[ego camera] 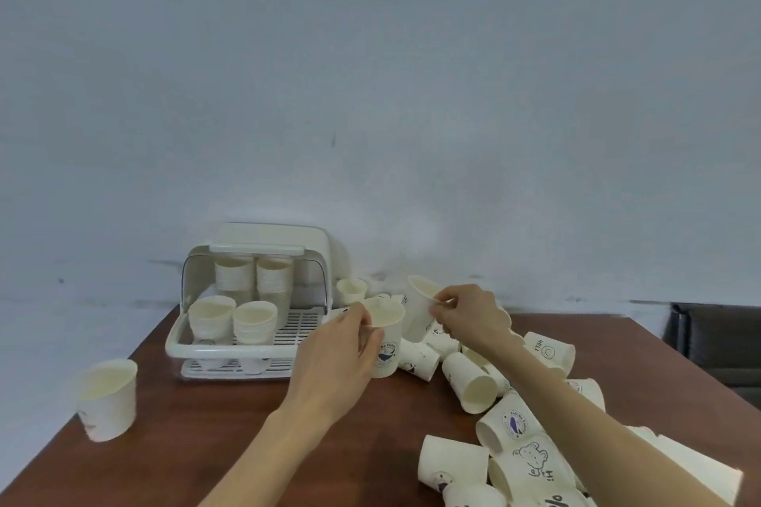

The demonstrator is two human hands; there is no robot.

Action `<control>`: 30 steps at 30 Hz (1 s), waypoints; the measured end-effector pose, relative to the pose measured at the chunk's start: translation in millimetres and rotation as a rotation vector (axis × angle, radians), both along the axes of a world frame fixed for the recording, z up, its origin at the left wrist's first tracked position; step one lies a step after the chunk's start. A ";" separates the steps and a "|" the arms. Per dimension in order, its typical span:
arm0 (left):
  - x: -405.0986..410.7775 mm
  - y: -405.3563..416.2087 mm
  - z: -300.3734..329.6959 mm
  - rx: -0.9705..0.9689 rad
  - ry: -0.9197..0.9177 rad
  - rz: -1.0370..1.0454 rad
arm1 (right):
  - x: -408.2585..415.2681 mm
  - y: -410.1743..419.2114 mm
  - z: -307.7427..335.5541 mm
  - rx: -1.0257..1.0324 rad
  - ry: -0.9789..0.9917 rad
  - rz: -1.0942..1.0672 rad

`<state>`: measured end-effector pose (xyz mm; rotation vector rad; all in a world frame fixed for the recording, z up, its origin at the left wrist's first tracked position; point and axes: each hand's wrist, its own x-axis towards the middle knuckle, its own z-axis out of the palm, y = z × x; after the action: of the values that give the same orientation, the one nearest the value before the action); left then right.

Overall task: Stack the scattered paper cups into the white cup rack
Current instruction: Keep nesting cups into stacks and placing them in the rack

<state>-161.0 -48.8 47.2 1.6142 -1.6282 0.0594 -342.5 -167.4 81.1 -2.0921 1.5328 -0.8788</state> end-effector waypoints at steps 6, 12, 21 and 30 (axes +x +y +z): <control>19.4 19.3 -2.9 0.002 0.015 0.041 | 29.4 20.5 -4.0 -0.007 0.030 0.095; 44.2 31.6 -5.3 0.014 0.016 0.094 | 58.0 25.5 -10.3 -0.021 0.065 0.161; 87.4 49.0 -21.6 0.044 0.039 0.146 | 117.1 27.2 -28.6 -0.047 0.121 0.237; 121.2 57.6 -31.7 0.067 0.044 0.207 | 202.3 17.8 -23.4 -0.228 0.148 0.245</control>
<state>-39.8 8.8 15.5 1.8188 -1.4384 0.0764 -140.3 -149.5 57.7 -2.4943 1.2550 -0.8573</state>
